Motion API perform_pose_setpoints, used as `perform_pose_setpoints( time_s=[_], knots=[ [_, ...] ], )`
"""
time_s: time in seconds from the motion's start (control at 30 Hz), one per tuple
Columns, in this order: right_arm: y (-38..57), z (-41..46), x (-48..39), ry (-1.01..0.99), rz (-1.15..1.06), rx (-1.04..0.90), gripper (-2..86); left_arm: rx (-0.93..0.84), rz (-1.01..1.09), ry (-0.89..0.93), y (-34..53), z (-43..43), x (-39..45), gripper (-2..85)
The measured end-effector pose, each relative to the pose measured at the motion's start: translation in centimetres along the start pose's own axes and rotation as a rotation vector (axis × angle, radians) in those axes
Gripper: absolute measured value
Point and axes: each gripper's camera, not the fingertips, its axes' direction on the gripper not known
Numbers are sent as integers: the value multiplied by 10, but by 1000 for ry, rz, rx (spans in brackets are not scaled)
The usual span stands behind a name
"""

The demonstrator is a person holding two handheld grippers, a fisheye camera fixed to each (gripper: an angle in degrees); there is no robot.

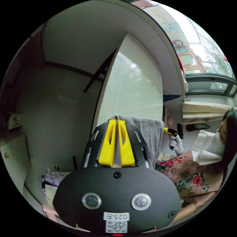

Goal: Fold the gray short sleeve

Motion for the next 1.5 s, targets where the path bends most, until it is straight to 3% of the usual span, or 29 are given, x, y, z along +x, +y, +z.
perform_pose_setpoints(
  time_s=[0.2,0.57,0.93,1.3,1.5],
  knots=[
    [-4,-6,13,51,-11,-25,-4,-11,11,-22,-8,0,-4,-16],
    [-46,1,69,-218,16,-44,68,-14,1,7,-29,-23,-32,-16],
    [-74,8,82,-212,3,-103,58,31,58,108,-50,-87,-65,14],
    [-91,-6,104,-130,3,-106,5,-49,56,-35,-96,-146,-81,-11],
    [-103,-31,119,-125,-35,-74,-6,41,7,-14,-99,-215,-112,-11]
  ],
)
